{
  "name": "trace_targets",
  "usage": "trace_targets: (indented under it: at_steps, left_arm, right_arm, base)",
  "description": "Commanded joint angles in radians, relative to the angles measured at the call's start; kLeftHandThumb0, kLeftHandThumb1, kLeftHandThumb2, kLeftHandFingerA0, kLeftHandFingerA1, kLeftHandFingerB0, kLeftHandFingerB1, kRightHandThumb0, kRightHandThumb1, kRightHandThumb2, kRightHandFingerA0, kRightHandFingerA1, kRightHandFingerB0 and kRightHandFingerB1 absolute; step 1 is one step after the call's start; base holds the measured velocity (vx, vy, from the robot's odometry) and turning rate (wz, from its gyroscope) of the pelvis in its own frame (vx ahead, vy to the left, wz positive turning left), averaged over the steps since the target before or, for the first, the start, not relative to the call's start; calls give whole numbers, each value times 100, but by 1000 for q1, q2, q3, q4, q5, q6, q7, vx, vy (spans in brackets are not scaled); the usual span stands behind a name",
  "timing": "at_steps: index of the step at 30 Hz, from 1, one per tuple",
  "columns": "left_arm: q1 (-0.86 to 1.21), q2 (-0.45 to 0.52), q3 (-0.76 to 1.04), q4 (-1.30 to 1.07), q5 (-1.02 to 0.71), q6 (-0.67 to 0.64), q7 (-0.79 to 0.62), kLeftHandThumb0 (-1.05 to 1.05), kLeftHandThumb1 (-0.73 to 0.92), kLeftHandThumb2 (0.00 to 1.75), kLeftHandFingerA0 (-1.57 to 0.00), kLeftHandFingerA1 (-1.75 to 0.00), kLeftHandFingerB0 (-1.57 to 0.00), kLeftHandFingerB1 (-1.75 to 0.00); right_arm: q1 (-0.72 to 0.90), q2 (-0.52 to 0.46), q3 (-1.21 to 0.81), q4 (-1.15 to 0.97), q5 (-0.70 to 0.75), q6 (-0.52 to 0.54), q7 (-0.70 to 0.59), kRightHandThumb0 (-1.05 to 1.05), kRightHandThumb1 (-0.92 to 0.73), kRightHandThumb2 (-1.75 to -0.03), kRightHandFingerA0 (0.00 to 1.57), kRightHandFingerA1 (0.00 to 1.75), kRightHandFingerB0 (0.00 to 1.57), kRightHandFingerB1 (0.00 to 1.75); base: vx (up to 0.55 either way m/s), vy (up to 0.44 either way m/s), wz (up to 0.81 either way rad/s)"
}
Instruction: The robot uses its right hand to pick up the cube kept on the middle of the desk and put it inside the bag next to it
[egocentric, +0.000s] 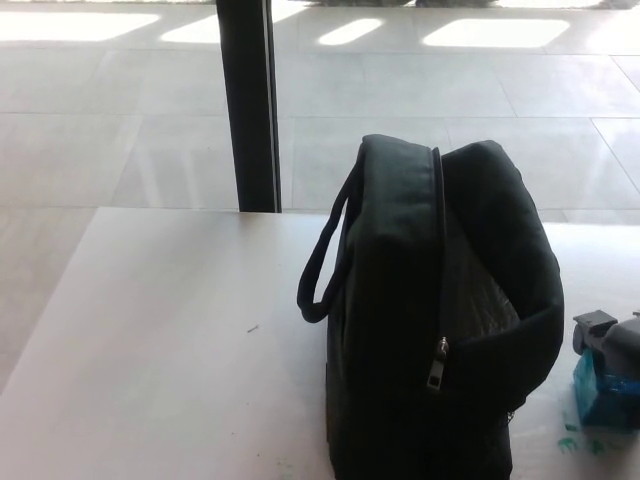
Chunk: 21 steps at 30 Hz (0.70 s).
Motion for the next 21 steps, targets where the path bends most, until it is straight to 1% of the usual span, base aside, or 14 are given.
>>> trace_targets:
  at_steps: [1,4,5,7,8,9,10,11,12,13,15,17,20,21]
  left_arm:
    - [4,21,0,1,-6,-3,8,-105,6,113,-42,-118,-7,-97]
    - [7,22,-3,5,-2,-10,7,-105,10,116,-39,-116,-4,-94]
    - [6,22,-1,7,-3,-9,11,-105,9,115,-43,-119,-10,-98]
    - [9,23,1,8,-4,-10,10,-105,9,115,-43,-119,-10,-98]
    - [9,23,5,8,-9,-6,7,-105,4,113,-52,-125,-16,-102]
    - [8,23,8,8,-13,-1,6,-105,4,113,-52,-125,-16,-102]
    - [10,24,7,7,-10,-1,12,-105,5,113,-51,-124,-13,-100]
    - [10,24,6,7,-10,-1,13,-105,5,113,-51,-124,-13,-100]
    - [14,26,5,7,-8,-6,5,-105,6,114,-45,-120,-12,-100]
    - [14,25,3,7,-6,-7,10,-105,6,114,-46,-121,-13,-100]
    - [17,27,1,9,-3,-17,1,-105,8,115,-44,-119,-8,-97]
    - [21,27,3,8,-5,-12,7,-103,6,113,-39,-116,-9,-96]
    - [22,29,1,12,-3,-14,8,-105,7,114,-40,-117,-9,-97]
    - [23,29,2,12,-4,-13,9,-105,5,113,-44,-120,-11,-98]
  right_arm:
    - [137,-56,27,89,-99,-230,-366,-30,-79,-70,78,175,63,137]
    - [142,-45,-7,99,-53,-254,-370,-26,-72,-78,80,173,72,131]
    - [142,-40,-42,96,-12,-258,-360,-22,-68,-84,77,172,68,143]
    - [140,-40,-63,89,6,-262,-346,-22,-68,-84,77,172,68,143]
    - [135,-36,-96,88,33,-261,-340,-20,-67,-87,79,172,73,139]
    - [137,-31,-120,84,56,-261,-331,-20,-67,-87,79,172,73,139]
    - [135,-24,-150,81,85,-266,-322,-18,-67,-88,78,175,68,150]
    - [136,-21,-161,84,82,-274,-321,-13,-89,-107,76,175,48,175]
    - [110,-36,-221,73,121,-307,-339,-15,-68,-87,92,175,65,148]
    - [100,-34,-247,72,136,-307,-325,-19,-74,-84,76,173,64,151]
    - [85,-32,-268,76,124,-322,-332,-18,-75,-82,76,171,64,149]
    - [48,-31,-335,65,170,-331,-297,-16,-71,-91,77,172,65,152]
    - [5,-35,-400,57,188,-335,-272,-17,-69,-95,75,169,67,151]
    - [-1,-37,-405,57,172,-334,-275,-17,-70,-86,74,166,66,147]
  base:
    - [0,0,0]
    - [0,0,0]
    - [0,0,0]
    - [0,0,0]
    - [0,0,0]
    - [0,0,0]
    - [0,0,0]
    - [0,0,0]
    - [0,0,0]
    - [0,0,0]
    - [0,0,0]
    - [0,0,0]
    - [0,0,0]
    - [0,0,0]
